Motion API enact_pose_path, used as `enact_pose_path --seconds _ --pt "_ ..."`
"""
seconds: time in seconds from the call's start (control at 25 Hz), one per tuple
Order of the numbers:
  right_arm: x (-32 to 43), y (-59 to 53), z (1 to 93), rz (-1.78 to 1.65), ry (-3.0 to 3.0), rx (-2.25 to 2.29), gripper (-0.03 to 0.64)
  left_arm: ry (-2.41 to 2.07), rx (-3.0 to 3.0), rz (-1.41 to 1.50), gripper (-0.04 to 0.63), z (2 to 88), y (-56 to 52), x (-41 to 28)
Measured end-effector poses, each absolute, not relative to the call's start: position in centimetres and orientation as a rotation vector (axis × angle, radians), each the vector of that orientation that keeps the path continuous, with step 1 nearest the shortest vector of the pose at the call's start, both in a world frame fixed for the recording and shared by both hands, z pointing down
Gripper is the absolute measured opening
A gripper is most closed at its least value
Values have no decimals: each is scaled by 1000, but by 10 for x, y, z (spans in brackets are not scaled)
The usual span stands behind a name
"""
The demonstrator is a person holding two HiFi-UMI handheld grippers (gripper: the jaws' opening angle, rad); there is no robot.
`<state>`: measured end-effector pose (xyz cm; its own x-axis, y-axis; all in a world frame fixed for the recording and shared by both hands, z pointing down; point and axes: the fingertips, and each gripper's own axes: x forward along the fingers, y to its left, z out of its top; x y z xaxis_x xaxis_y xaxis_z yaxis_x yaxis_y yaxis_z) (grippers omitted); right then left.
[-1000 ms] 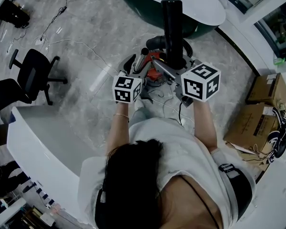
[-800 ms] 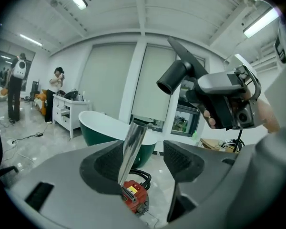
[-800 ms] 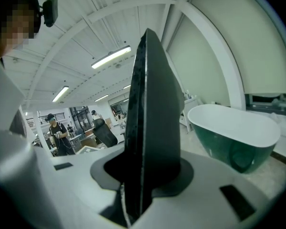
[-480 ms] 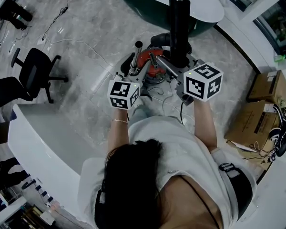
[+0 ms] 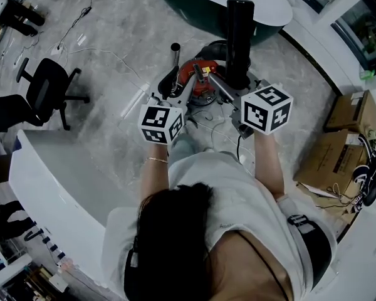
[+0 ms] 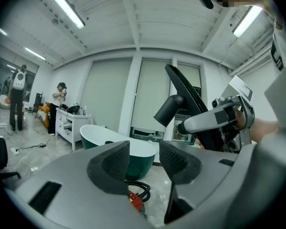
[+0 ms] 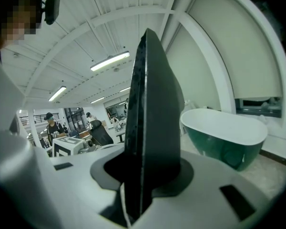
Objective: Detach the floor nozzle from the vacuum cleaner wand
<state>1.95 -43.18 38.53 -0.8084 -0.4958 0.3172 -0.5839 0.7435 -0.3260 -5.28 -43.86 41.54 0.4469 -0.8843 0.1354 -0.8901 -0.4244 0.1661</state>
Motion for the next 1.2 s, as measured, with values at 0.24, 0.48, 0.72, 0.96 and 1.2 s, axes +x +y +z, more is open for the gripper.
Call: enact_pose_path --seconds 0.24,0.48,0.72,0.96,1.2 --pt "29 -419 384 606 -2747 859 124 -1603 2462 44 136 409 -423 -48" --pt "38 -407 390 533 -2727 854 124 -1668 2398 89 50 415 -410 -46" --pt "44 -399 392 534 -2738 850 124 -1675 2280 90 5 423 -399 -42" --pt "51 -385 399 529 -2742 843 124 -1632 2219 106 3 430 -384 -24" --pt "61 -374 404 509 -2736 866 124 -1669 2186 90 3 422 -368 -17"
